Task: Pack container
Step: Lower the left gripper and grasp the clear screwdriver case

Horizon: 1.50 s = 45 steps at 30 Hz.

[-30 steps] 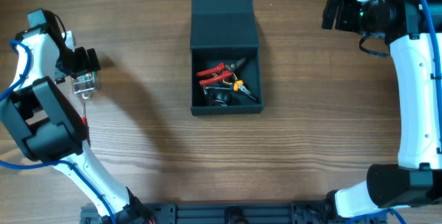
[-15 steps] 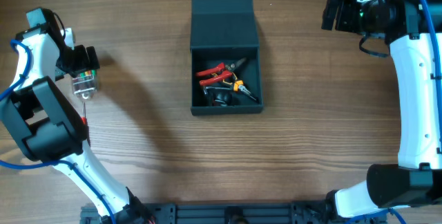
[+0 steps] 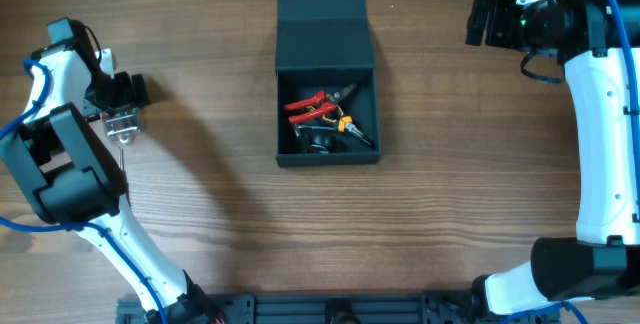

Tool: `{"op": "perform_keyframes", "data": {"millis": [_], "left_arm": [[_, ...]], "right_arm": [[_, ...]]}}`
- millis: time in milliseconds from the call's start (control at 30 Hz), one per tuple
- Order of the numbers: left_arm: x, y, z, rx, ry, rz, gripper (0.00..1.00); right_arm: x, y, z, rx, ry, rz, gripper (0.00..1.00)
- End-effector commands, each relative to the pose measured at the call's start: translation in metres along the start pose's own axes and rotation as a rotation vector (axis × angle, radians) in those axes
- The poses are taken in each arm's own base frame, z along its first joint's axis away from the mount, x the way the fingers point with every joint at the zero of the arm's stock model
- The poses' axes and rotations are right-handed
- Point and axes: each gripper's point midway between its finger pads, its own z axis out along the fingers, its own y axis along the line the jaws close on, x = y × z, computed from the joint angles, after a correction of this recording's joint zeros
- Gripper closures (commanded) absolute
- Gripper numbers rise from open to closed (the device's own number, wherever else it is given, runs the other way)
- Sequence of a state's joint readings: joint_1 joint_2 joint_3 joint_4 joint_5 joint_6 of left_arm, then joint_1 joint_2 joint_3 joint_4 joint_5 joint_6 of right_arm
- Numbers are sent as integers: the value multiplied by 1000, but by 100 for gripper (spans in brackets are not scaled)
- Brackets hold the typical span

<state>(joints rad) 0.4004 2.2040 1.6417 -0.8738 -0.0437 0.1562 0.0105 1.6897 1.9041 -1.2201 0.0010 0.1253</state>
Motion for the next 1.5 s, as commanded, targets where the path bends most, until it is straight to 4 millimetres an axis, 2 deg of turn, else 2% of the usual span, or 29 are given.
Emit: {"op": "perform_keyframes", "data": {"millis": [0,133,533,633,800,900,967,1133,1300,1467], "left_arm": [[15,-8,27,39,75,18,0],[19,-10,33,48,94,-2,0],[27,-12,32,62,128,-4,4],[27,-13,32,62,127,-4,14],[27,-12,32,62,126,-4,11],[27,-13,32,62,126,-4,18],[27,-13,32,62,126,-4,27],[27,-13,32,62,126,-4,34],[27,-13,32,62,126,-4,51],[27,-13,32,62,127,-4,51]], "right_arm": [[3,2,7,-1,24,-24,0],[4,2,7,-1,26,-24,0],[6,2,7,0,34,-25,0],[7,1,7,1,39,-25,0],[9,1,7,2,46,-25,0],[9,1,7,2,49,-25,0],[10,1,7,2,50,-25,0],[10,1,7,2,50,-25,0],[9,1,7,2,49,-25,0],[9,1,7,2,49,-26,0]]}}
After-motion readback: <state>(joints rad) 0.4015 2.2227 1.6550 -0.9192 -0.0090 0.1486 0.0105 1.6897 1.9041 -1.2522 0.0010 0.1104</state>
